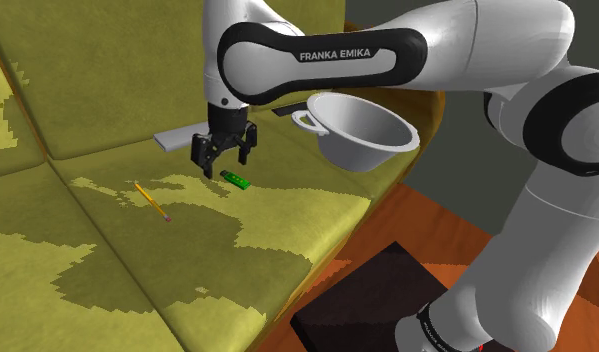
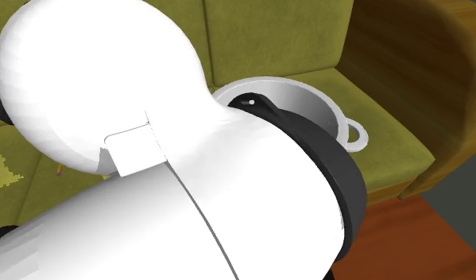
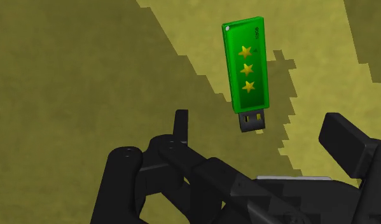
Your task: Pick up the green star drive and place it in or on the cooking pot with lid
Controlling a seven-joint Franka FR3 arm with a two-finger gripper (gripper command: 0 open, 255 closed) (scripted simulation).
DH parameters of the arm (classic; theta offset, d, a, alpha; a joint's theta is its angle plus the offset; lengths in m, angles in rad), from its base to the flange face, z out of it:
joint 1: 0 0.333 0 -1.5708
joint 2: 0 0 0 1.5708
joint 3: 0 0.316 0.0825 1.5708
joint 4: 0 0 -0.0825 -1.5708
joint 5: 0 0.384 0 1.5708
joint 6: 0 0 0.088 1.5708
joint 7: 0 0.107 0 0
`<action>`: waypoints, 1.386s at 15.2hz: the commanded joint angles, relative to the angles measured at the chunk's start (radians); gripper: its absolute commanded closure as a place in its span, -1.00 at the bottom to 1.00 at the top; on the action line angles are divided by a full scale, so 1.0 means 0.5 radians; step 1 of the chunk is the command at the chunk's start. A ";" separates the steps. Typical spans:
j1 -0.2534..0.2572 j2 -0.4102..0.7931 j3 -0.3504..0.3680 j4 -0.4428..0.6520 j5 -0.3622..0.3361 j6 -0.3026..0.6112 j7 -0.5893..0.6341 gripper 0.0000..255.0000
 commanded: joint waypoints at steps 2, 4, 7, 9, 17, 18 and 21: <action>-0.003 0.004 -0.002 -0.033 -0.002 0.038 -0.002 -1.00; -0.003 0.004 -0.002 -0.033 -0.002 0.038 -0.002 -1.00; -0.003 0.004 -0.002 -0.033 -0.002 0.038 -0.002 -1.00; -0.003 0.004 -0.002 -0.033 -0.002 0.038 -0.002 1.00; 0.003 0.012 0.000 -0.023 -0.005 0.034 0.006 1.00; -0.003 0.004 -0.003 -0.033 -0.002 0.038 -0.002 1.00; -0.002 -0.009 0.000 0.030 0.004 -0.038 -0.007 1.00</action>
